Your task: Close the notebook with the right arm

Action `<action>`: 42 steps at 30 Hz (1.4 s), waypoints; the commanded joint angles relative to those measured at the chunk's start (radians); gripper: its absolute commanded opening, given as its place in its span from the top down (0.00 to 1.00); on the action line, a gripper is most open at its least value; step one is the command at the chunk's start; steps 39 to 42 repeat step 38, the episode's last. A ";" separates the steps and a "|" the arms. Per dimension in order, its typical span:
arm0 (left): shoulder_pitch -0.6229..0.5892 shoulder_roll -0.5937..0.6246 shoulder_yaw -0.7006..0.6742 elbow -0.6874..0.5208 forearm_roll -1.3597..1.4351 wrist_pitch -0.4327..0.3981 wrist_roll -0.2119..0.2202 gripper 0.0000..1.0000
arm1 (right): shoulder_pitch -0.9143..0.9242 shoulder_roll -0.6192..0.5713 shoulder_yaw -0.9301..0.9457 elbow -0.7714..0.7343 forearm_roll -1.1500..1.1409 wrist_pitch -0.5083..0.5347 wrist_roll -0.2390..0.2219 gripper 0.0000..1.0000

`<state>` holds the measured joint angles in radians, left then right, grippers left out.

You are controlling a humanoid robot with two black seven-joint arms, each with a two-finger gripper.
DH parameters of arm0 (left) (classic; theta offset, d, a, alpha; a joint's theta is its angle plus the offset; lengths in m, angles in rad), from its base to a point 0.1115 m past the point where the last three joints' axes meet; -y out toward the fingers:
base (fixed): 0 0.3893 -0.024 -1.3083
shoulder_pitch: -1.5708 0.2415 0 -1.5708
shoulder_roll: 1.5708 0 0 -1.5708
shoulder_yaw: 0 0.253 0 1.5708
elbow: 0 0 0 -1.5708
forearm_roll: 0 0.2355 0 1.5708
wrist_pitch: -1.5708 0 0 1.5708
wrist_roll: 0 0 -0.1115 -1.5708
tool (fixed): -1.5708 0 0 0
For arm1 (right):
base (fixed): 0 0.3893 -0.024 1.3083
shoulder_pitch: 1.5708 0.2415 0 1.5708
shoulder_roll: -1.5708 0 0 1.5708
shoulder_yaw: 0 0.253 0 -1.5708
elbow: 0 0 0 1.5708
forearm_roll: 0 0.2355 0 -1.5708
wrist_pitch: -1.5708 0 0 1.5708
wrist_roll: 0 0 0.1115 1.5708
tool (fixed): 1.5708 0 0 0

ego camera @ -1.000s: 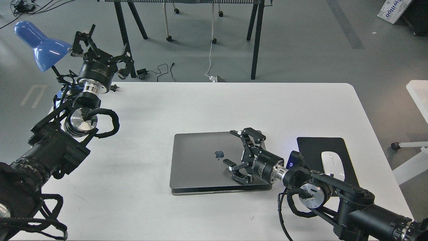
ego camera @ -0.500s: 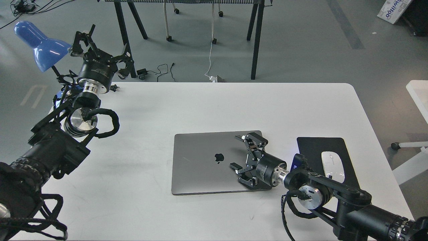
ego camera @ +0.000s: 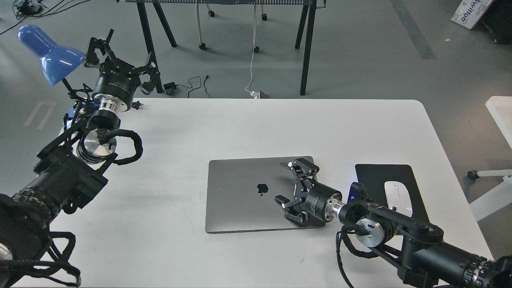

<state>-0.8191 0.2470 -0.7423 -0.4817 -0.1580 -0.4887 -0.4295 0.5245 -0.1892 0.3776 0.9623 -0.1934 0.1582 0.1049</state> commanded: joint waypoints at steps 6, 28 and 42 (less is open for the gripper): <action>0.000 0.000 0.001 0.000 0.000 0.000 0.000 0.00 | 0.035 -0.012 0.202 0.004 0.002 0.009 0.010 0.00; 0.000 0.000 0.001 0.000 0.000 0.000 0.000 0.00 | 0.058 -0.029 0.846 -0.146 0.287 0.162 -0.021 0.00; 0.000 0.000 0.001 0.000 0.000 0.000 0.000 0.00 | 0.120 -0.033 0.837 -0.208 0.289 0.175 -0.019 0.00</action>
